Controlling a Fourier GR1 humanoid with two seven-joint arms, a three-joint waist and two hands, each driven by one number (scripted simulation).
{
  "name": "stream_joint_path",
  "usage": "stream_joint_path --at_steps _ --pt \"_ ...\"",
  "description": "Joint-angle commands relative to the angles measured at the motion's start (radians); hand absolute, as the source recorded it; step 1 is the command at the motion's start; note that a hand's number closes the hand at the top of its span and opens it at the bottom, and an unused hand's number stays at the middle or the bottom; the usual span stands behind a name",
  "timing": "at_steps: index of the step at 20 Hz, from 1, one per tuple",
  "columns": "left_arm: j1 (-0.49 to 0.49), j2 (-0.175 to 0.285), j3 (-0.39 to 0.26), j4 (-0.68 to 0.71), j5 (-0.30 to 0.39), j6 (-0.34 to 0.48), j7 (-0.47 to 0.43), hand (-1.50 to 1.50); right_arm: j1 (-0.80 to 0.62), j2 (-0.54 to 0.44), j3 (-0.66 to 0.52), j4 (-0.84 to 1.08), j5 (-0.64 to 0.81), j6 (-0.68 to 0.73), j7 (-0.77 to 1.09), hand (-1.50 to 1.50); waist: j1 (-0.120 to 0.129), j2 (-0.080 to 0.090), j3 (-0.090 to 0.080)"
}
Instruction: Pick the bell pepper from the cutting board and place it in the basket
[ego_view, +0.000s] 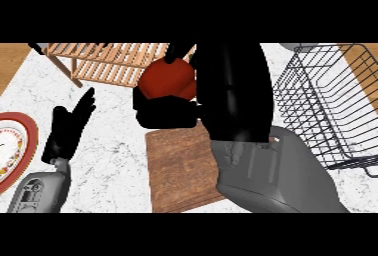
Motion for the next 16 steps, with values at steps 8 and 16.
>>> stream_joint_path --at_steps 8,16 --pt "0.013 -0.001 -0.001 -0.024 0.0 -0.007 -0.015 0.0 -0.308 -0.138 -0.301 0.142 -0.045 0.243 0.108 1.5 0.005 0.001 0.0" --pt "0.002 -0.006 -0.005 -0.023 -0.007 -0.002 0.004 0.0 -0.252 -0.362 -0.249 0.321 0.012 0.454 0.001 1.5 -0.012 0.001 -0.001"
